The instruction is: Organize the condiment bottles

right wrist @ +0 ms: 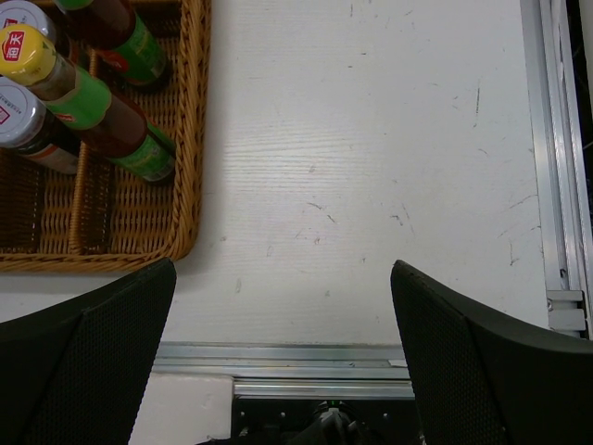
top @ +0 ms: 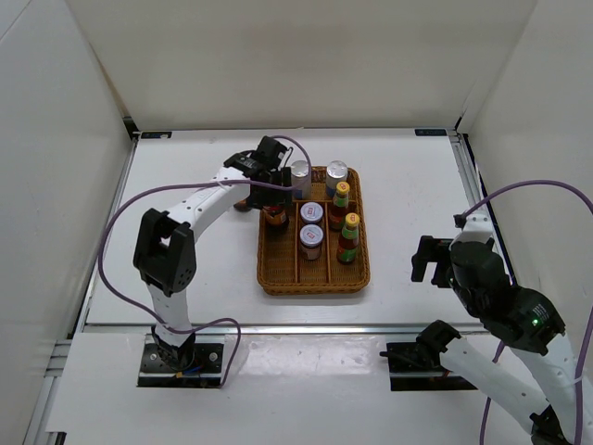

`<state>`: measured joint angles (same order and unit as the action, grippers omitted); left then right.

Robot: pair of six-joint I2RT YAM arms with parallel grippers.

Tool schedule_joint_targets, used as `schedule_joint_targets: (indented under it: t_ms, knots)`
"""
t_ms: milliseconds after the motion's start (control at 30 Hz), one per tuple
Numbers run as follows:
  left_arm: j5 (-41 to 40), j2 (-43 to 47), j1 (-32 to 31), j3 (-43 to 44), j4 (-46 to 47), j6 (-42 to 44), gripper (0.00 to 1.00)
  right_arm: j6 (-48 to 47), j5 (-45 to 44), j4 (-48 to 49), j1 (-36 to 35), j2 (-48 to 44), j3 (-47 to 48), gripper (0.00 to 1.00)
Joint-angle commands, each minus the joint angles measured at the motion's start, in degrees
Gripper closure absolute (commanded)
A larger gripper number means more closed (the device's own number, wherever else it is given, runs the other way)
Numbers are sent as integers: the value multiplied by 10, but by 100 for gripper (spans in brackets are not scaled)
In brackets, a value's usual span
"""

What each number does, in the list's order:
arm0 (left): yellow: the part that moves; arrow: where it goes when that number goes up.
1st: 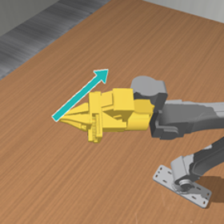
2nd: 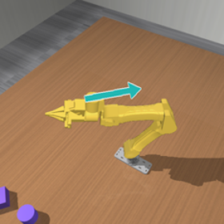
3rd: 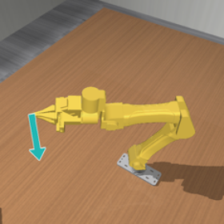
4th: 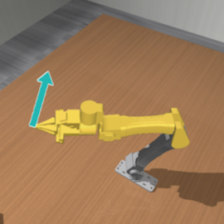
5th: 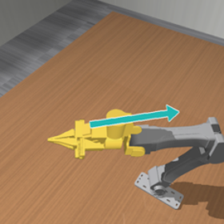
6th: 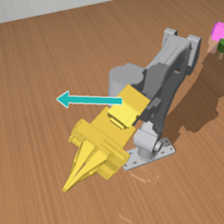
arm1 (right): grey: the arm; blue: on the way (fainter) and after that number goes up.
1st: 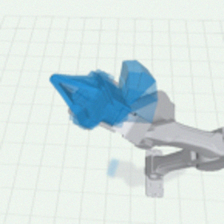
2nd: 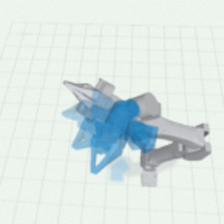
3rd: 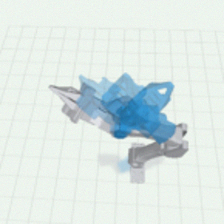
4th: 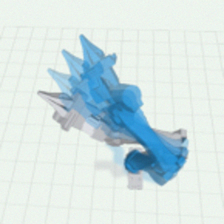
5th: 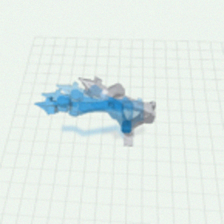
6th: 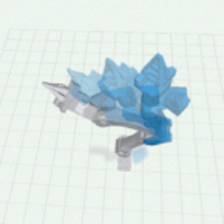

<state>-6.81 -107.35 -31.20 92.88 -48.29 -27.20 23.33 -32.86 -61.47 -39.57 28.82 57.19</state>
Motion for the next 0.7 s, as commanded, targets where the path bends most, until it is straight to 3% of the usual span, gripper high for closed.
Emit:
schedule_joint_targets:
  t_ms: [0, 67, 133, 367, 467, 667]
  knots:
    - [-21, 25, -2, 7, 41, -6, 26, -8, -8, 17, -5, -5, -2, 0]
    - [-21, 25, -7, 7, 41, -6, 20, -8, -8, 17, -5, -5, -2, 0]
    - [-21, 25, -7, 7, 41, -6, 0, -8, -8, 17, -5, -5, -2, 0]
    - [-44, 151, 4, 12, 30, 7, 0, -8, -8, 17, -5, -5, -8, 0]
    - [-25, 189, 55, 18, 30, 21, 0, -8, -8, 17, -5, -5, -8, 0]
    - [20, 160, 143, 18, 24, 40, 0, -8, -8, 17, -5, 0, -8, 0]
